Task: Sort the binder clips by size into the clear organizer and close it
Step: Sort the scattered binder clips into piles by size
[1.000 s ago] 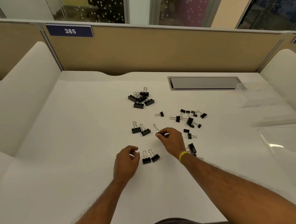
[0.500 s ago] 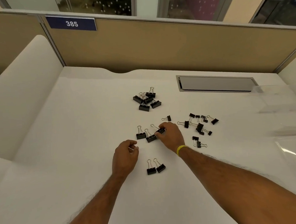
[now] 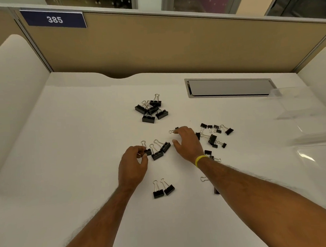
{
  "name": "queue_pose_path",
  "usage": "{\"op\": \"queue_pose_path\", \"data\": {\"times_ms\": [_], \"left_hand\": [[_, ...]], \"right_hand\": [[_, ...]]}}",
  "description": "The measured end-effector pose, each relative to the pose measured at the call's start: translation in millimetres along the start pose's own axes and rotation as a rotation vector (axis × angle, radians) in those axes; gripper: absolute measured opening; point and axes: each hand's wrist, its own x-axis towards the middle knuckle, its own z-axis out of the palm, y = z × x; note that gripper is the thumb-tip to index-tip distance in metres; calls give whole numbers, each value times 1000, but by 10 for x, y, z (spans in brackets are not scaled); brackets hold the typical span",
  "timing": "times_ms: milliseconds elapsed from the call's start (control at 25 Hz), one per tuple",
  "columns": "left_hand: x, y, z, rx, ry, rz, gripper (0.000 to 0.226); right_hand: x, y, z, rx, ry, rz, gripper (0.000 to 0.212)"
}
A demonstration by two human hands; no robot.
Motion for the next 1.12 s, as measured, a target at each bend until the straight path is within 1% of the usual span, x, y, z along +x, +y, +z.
{"op": "queue_pose_path", "data": {"times_ms": [200, 280, 320, 400, 480, 520, 760, 960, 1120], "left_hand": [[-7, 45, 42, 7, -9, 4, 21], [-33, 35, 42, 10, -9, -8, 21], [-45, 32, 39, 13, -8, -12, 21], [-66, 28, 29, 20, -3, -14, 21], [-88, 19, 16, 28, 4, -20, 21], [-101, 16, 8, 34, 7, -22, 21], [-211, 35, 17, 48, 8, -12, 22], [-370, 40, 21, 65, -6, 9, 22], [-531, 23, 2, 87, -15, 30, 21]], "right_hand": [[200, 91, -85, -30, -176, 49, 56], [240, 124, -74, -65, -252, 28, 56], [256, 133, -63, -93, -263, 10, 52], [281, 140, -38, -139, -231, -24, 39], [282, 136, -32, -155, -194, -14, 25], [264, 134, -34, -143, -185, -1, 22], [-69, 94, -83, 66, -32, 47, 21], [-527, 76, -106, 141, 13, -19, 19], [-884, 96, -120, 169, 2, -2, 21]]}}
